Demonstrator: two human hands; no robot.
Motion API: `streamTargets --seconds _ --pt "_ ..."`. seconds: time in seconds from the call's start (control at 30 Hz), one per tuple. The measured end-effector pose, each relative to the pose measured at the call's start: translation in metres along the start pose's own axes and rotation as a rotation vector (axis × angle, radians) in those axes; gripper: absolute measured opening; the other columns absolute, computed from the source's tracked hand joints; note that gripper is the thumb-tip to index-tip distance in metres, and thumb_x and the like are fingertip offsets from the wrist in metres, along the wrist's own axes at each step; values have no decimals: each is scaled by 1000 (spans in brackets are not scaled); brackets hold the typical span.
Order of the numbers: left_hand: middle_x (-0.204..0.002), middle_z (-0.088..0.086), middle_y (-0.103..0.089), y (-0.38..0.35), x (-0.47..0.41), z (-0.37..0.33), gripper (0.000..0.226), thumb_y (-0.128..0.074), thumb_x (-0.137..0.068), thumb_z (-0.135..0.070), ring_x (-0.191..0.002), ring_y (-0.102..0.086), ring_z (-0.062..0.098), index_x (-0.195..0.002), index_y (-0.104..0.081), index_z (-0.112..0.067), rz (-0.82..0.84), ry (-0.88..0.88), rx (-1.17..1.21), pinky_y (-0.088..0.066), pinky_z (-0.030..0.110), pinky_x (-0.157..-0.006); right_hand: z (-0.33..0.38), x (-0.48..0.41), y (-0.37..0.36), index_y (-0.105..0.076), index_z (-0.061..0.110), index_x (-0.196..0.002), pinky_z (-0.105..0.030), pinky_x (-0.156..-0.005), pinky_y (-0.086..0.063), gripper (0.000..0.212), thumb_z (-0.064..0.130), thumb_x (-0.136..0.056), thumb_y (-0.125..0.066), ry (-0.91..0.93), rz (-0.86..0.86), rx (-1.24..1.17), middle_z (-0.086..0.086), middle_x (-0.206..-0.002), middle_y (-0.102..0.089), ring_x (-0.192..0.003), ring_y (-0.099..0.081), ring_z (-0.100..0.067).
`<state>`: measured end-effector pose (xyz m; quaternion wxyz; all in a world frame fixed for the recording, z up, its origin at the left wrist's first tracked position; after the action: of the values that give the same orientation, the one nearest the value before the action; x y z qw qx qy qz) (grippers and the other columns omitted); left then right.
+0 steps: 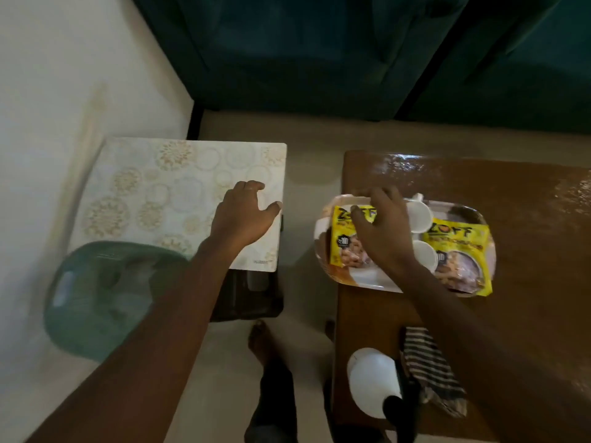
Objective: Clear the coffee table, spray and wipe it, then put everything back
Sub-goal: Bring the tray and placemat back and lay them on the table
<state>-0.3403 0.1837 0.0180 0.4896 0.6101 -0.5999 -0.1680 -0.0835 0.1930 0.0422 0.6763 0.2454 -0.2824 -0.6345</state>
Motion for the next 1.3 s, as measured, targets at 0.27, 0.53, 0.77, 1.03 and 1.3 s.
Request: streamTargets --seconds 0.27,0.53,0.77,1.03,1.3 --pt "-149 5 -48 67 -41 92 55 -63 -93 -45 -132 -49 28 -140 -50 -20 20 30 -27 -39 42 -108 44 -29 -129 -55 17 -135 -35 -92 -49 44 20 -91 -61 -178 278 -38 -4 -136 -52 -100 -57 -15" --pt "-152 5 -46 73 -83 154 60 -64 -92 -48 -133 -49 29 -142 -48 -20 123 8 -129 -39 40 -106 11 -34 -214 -46 15 -135 -48 -91 -55 45 31 -95 -59 -583 324 -150 -5 -126 -59 -109 -62 -27" --pt "-151 4 -47 73 -88 151 56 -65 -93 -43 -132 -50 28 -142 -48 -21 109 -51 -63 -41 43 -108 21 -54 -199 -44 29 -110 -29 -60 -51 25 22 -95 -63 -526 68 -253 18 -90 -55 -81 -58 -8" --pt "-148 5 -51 100 -71 114 49 -63 -94 -35 -128 -54 26 -140 -51 -20 8 -118 33 -41 37 -103 38 -77 -117 -51 19 -114 -51 -84 -58 22 7 -96 -56 -474 -65 -389 -4 -114 -68 -99 -67 -22" --pt "-147 3 -52 121 -27 45 47 -63 -94 -33 -133 -50 24 -138 -54 -19 -49 -187 75 -37 36 -108 26 -46 -10 -51 18 -116 -38 -80 -58 25 3 -96 -54 -514 -208 -463 1 -116 -64 -97 -64 -11"
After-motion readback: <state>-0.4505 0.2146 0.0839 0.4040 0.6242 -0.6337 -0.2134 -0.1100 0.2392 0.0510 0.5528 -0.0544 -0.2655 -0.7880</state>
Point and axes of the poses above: each hand's wrist, its own x-axis away from the middle knuckle, its own y-axis out of the back of the hand, z = x × y, the point moved 8 cm from there along -x, towards the middle knuckle
